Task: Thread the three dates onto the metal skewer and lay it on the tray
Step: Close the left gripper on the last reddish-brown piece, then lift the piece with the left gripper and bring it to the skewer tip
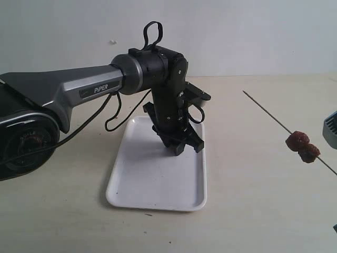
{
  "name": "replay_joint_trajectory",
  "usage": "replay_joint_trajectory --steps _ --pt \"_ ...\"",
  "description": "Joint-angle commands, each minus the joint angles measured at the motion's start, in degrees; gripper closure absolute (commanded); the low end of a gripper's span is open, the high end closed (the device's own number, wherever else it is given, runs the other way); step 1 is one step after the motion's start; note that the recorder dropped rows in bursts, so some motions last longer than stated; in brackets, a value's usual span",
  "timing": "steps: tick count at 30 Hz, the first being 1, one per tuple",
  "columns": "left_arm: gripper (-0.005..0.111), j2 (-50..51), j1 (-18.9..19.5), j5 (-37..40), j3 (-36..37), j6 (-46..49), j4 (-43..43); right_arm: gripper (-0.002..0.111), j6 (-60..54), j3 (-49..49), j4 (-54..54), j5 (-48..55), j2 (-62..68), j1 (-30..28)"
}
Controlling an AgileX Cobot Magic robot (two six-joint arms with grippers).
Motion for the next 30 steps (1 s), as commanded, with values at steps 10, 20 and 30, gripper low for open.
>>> replay_joint_trajectory --steps 10,20,30 --pt "0.074 0.25 -0.34 0.44 -0.18 0.21 0.30 0.108 -0.01 -0.32 -0.71 -0.73 -0.51 0.02" --pt "0.080 0.04 -0.34 -0.67 -0.18 5.51 2.10 0.108 -0.01 -0.32 -0.71 1.15 -0.51 0.02" --pt "0.080 -5.97 -0.21 4.53 -2.23 24.74 8.37 0.108 -0.17 -0.32 0.00 3.37 -0.51 0.02"
